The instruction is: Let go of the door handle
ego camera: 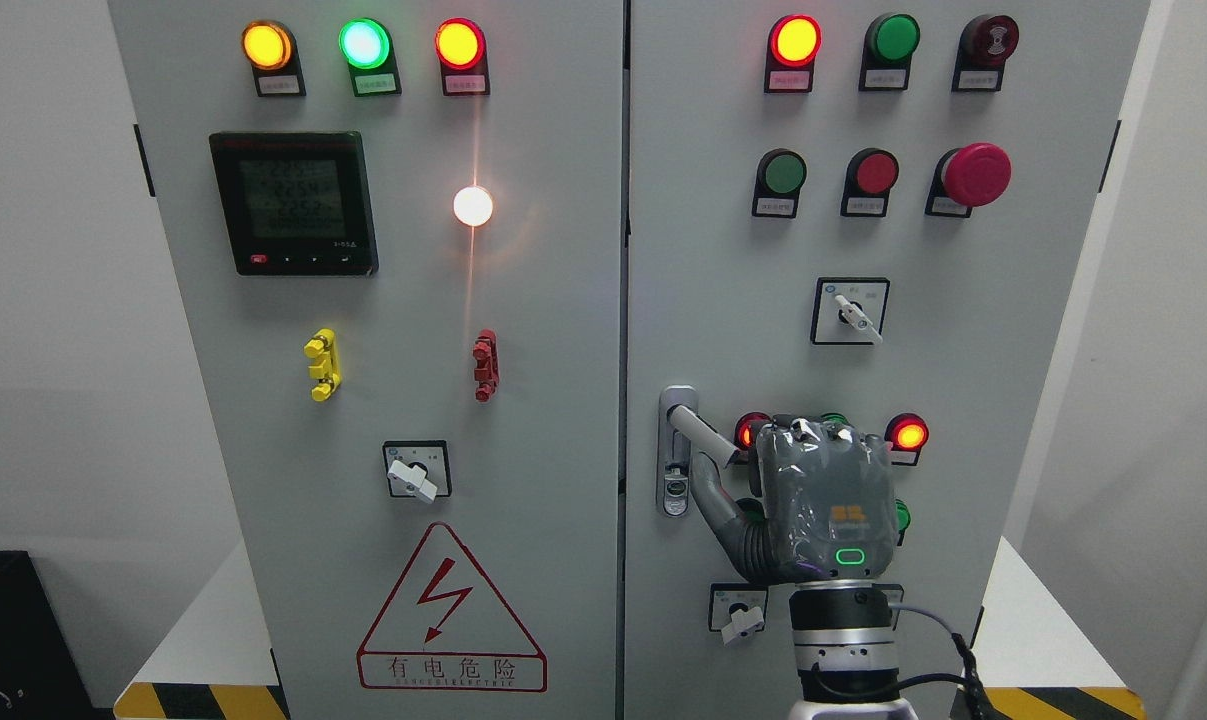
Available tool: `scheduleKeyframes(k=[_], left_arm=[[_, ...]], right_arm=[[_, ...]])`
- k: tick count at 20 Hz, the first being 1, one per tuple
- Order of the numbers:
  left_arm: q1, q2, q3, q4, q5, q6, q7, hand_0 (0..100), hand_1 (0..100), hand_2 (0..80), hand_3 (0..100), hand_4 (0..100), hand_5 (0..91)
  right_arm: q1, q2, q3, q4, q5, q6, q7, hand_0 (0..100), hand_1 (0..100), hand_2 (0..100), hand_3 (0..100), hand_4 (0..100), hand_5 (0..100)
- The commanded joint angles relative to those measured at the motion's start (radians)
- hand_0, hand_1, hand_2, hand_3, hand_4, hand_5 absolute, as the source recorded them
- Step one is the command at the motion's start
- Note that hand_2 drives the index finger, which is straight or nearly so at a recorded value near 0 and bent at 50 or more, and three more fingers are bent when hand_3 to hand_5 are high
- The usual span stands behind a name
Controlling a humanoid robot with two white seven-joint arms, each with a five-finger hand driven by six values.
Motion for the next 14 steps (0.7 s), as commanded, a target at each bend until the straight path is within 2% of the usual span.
scheduleKeyframes(k=[1, 14], left_arm=[[0.009, 0.001, 0.000, 0.000, 0.000, 0.000, 0.000, 12, 56, 0.0, 0, 0, 0.0], [0.009, 0.000, 0.000, 0.000, 0.000, 0.000, 0.000, 12, 56, 0.0, 0, 0, 0.0]], right_arm=[[-0.001, 0.000, -0.011, -0.002, 0.000, 0.001, 0.000, 45, 44, 94, 100, 100, 100], [-0.003, 0.000, -0.016, -0.011, 0.000, 0.001, 0.000, 45, 44, 94, 100, 100, 100]])
